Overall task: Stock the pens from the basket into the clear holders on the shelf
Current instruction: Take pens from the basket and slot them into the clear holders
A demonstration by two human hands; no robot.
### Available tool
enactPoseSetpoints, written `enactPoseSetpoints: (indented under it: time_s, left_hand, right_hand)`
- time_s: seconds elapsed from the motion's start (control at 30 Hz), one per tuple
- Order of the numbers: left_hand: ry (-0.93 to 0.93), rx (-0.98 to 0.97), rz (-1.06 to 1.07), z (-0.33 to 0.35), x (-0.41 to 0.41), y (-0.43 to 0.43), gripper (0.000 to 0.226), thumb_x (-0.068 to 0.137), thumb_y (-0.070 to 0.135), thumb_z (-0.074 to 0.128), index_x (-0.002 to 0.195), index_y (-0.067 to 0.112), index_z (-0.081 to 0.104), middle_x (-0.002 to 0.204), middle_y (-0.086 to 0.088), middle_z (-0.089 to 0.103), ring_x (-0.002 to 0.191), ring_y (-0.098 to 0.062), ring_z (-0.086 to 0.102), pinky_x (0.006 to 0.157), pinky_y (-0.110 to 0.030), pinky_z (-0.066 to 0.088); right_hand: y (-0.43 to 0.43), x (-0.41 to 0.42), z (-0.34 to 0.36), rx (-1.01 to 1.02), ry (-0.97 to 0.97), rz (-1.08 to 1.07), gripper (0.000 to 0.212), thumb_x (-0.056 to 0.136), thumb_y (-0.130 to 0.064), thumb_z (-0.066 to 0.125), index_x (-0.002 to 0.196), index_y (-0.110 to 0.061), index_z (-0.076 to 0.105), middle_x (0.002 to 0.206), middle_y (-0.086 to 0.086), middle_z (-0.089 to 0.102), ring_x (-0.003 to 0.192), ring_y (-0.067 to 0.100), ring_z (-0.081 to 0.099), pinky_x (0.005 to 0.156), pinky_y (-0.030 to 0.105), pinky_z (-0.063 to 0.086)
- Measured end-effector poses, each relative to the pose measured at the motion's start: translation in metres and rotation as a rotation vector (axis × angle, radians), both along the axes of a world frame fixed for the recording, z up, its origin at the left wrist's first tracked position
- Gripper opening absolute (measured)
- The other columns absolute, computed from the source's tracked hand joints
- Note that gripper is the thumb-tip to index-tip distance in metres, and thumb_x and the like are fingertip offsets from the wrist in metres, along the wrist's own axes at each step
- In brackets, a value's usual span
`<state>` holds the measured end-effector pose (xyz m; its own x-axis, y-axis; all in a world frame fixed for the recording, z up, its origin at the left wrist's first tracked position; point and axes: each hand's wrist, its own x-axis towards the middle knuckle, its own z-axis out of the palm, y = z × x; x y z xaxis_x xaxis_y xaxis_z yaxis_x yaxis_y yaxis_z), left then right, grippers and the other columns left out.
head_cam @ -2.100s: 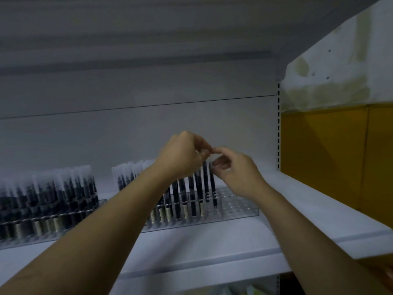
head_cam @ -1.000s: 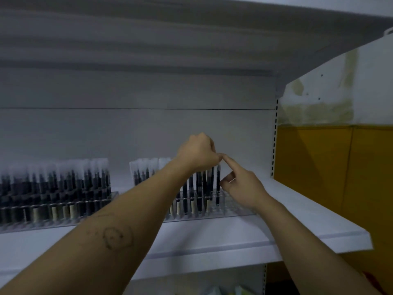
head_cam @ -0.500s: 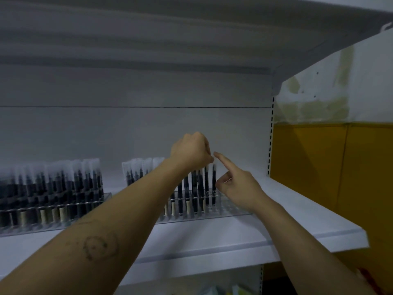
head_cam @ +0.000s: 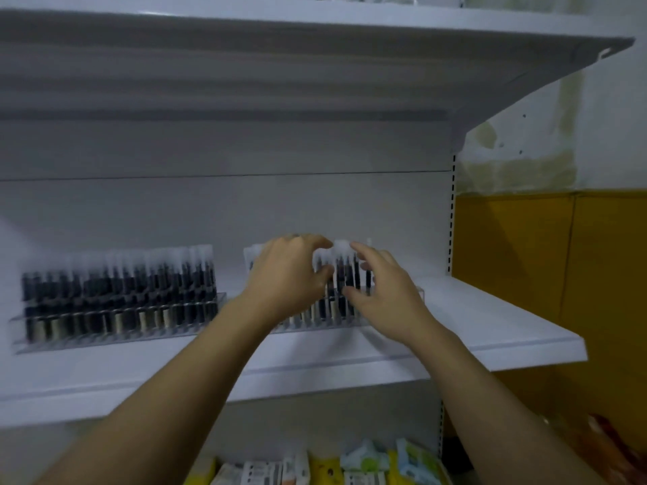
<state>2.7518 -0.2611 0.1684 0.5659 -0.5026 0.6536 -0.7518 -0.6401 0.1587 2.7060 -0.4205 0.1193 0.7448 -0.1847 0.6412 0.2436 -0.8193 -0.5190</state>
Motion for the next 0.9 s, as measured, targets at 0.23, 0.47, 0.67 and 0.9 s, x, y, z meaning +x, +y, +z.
enactPoseSetpoints:
  time_s: [0.23, 0.47, 0.67, 0.9]
  left_hand:
    - [-0.059, -0.036, 0.088, -0.08, -0.03, 0.081, 0.039, 0.089, 0.036, 0.062, 0.127, 0.026, 0.058, 0.125, 0.005, 0.061, 0.119, -0.019, 0.051, 0.099, -0.037, 0.036]
    - [0.088, -0.03, 0.218, -0.21, -0.055, 0.15, 0.035, 0.08, 0.038, 0.059, 0.111, 0.025, 0.066, 0.106, 0.003, 0.068, 0.101, -0.024, 0.061, 0.084, -0.037, 0.046]
    - [0.416, 0.072, 0.328, -0.322, -0.071, 0.191, 0.04, 0.083, 0.042, 0.057, 0.119, 0.026, 0.062, 0.117, 0.004, 0.065, 0.113, -0.021, 0.056, 0.094, -0.043, 0.044]
    - [0.831, 0.082, 0.435, -0.441, -0.084, 0.218, 0.046, 0.089, 0.037, 0.061, 0.133, 0.024, 0.052, 0.136, 0.003, 0.054, 0.128, -0.018, 0.045, 0.105, -0.036, 0.038]
  right_hand:
    - [0.081, -0.025, -0.049, -0.06, -0.085, 0.118, 0.048, 0.088, -0.027, 0.066, 0.133, -0.026, 0.049, 0.131, -0.01, 0.046, 0.115, 0.009, 0.05, 0.097, 0.032, 0.047]
    - [0.143, -0.038, -0.179, -0.057, 0.073, 0.179, 0.028, 0.087, -0.029, 0.065, 0.114, -0.026, 0.058, 0.098, -0.019, 0.046, 0.087, -0.003, 0.048, 0.075, 0.021, 0.043]
    - [0.178, -0.04, -0.302, -0.019, 0.523, 0.263, 0.042, 0.09, -0.031, 0.063, 0.13, -0.028, 0.052, 0.125, -0.01, 0.051, 0.11, 0.012, 0.055, 0.09, 0.032, 0.047]
    - [0.199, -0.038, -0.411, -0.066, 0.912, 0.34, 0.048, 0.093, -0.03, 0.06, 0.138, -0.025, 0.045, 0.137, -0.001, 0.044, 0.118, 0.02, 0.052, 0.094, 0.034, 0.046]
